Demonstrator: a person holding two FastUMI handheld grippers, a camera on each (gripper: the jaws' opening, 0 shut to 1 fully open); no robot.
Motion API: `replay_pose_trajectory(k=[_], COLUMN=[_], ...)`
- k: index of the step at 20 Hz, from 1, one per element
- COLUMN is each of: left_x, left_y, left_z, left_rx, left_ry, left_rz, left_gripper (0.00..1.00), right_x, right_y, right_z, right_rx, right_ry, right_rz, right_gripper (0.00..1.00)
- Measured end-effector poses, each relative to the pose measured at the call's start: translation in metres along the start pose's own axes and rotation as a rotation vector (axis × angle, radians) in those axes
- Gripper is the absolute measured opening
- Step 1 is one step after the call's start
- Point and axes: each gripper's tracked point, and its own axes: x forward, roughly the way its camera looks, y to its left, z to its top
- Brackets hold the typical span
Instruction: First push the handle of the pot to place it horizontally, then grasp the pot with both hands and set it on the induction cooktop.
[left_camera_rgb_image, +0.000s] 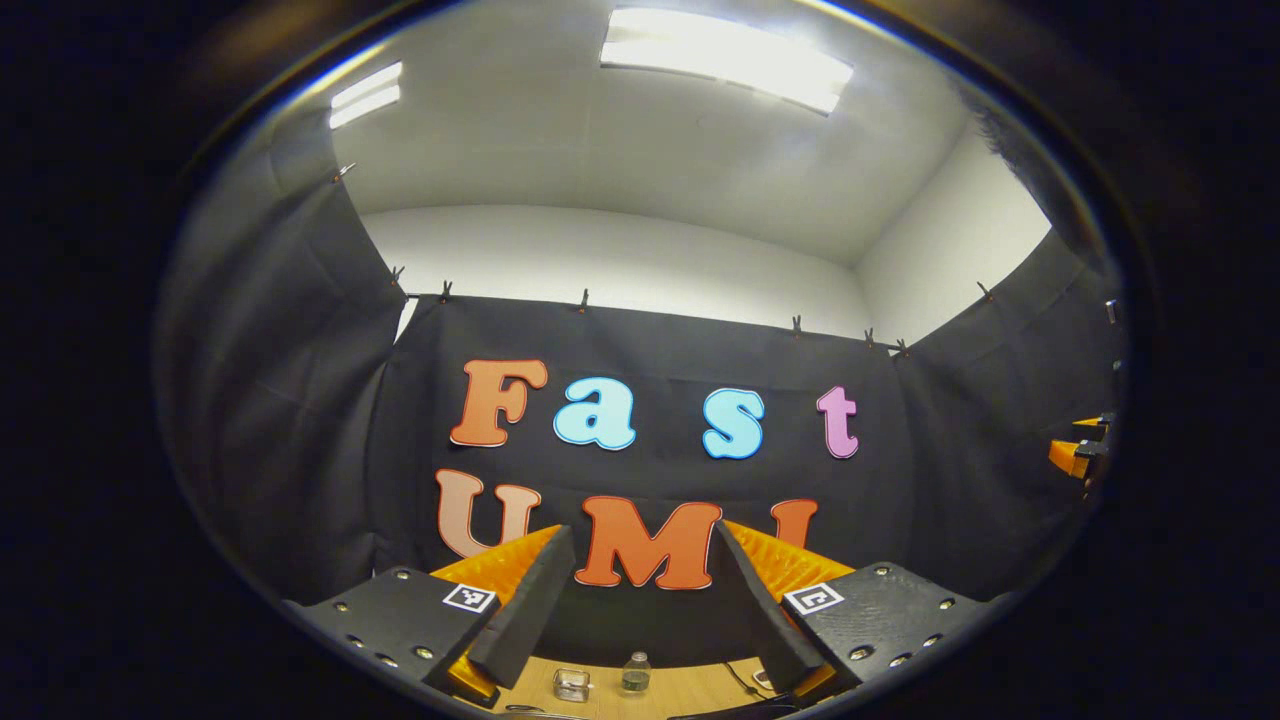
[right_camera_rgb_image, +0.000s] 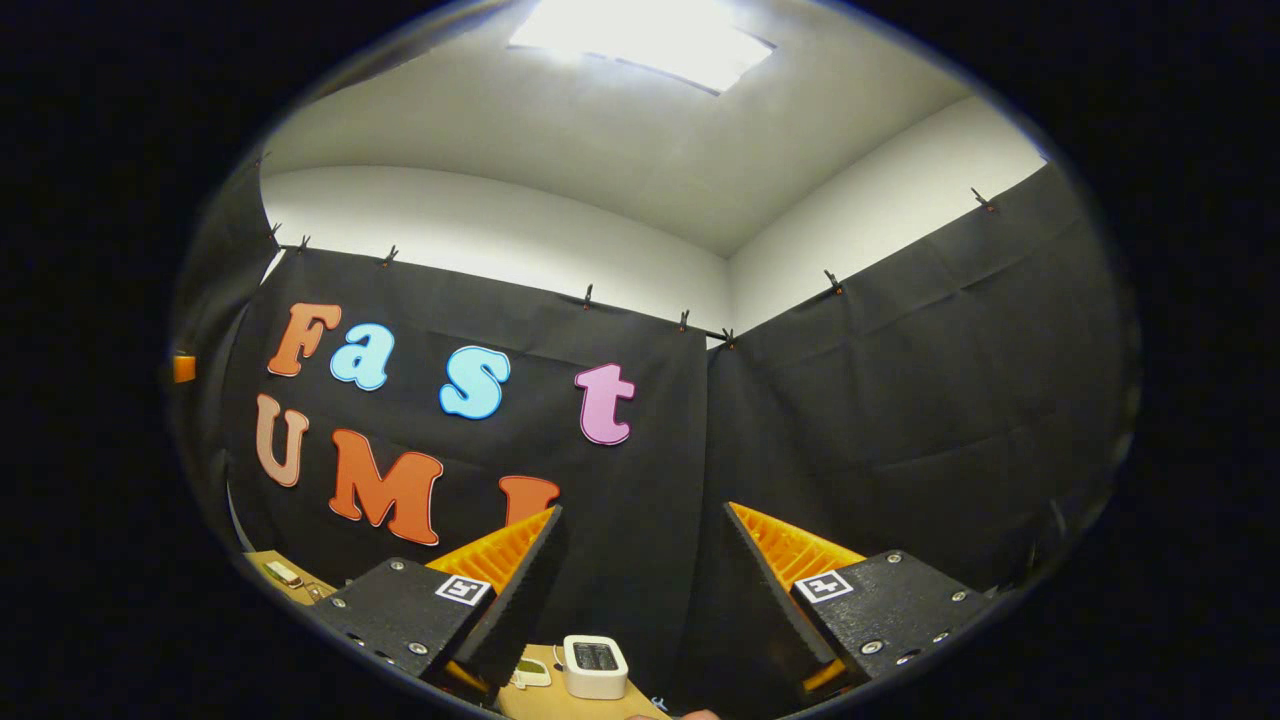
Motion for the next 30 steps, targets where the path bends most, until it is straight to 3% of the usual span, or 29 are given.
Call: replay_pose_trajectory(k=[7,9,12,13,15,19,24,30], left_x=[-0.023,-0.032,-0.046,-0.054,-0.070,-0.105,-0.166,-0.225], left_y=[-0.044,-0.056,-0.079,-0.094,-0.106,-0.118,-0.106,-0.078], left_z=[-0.033,-0.050,-0.084,-0.103,-0.131,-0.200,-0.299,-0.398], left_rx=[-0.038,-0.059,-0.087,-0.107,-0.108,0.000,0.158,0.191], left_ry=[0.121,0.178,0.288,0.353,0.453,0.673,0.989,1.332], left_rz=[-0.086,-0.111,-0.160,-0.203,-0.209,-0.203,-0.202,-0.228], left_gripper=[0.94,0.70,0.48,0.30,0.09,0.02,0.02,0.02], right_x=[0.004,0.005,0.006,0.008,0.009,0.010,0.010,0.006], right_y=[-0.017,-0.022,-0.031,-0.034,-0.042,-0.061,-0.080,-0.093], right_z=[-0.015,-0.020,-0.028,-0.031,-0.037,-0.047,-0.062,-0.077], right_rx=[0.010,0.021,0.026,0.026,0.028,0.031,0.035,0.034], right_ry=[0.017,0.027,0.045,0.050,0.061,0.080,0.106,0.149], right_rz=[0.050,0.067,0.095,0.103,0.114,0.120,0.104,0.015], right_gripper=[0.95,0.95,0.95,0.96,0.96,0.95,0.95,0.95])
